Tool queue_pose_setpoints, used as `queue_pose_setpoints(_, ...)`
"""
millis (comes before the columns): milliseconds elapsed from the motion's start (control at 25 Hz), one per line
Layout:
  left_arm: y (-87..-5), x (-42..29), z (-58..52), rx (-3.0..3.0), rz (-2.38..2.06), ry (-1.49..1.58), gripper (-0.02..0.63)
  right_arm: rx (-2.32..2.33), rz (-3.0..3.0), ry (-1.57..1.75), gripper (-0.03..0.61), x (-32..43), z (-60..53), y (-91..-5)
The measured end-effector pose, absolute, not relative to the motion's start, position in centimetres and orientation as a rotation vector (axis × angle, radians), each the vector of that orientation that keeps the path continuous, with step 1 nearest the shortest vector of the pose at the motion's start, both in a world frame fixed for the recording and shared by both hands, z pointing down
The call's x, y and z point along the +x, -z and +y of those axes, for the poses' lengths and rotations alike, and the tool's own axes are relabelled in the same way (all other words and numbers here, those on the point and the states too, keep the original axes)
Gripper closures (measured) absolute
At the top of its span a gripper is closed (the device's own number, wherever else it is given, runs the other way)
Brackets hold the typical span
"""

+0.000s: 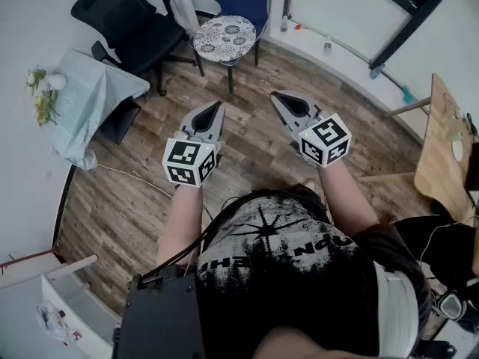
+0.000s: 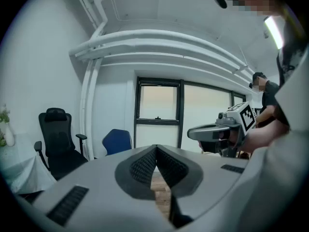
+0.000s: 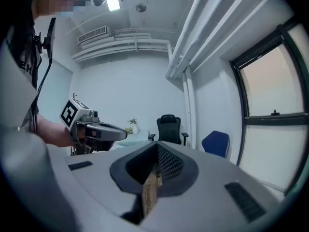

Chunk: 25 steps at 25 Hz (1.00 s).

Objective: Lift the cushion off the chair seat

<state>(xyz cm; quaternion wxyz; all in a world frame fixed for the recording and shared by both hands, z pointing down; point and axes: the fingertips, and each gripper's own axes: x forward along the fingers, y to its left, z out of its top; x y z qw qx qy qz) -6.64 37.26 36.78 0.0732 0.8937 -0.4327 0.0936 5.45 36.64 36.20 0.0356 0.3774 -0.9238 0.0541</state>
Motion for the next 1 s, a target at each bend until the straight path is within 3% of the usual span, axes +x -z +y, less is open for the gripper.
queue_pose_setpoints(1000, -37.9, -7.7, 37.8, 2.695, -1.246, -0.235, 0.601, 1.163, -2.826, -0.135, 0.561, 2.8, 37.7, -36.8)
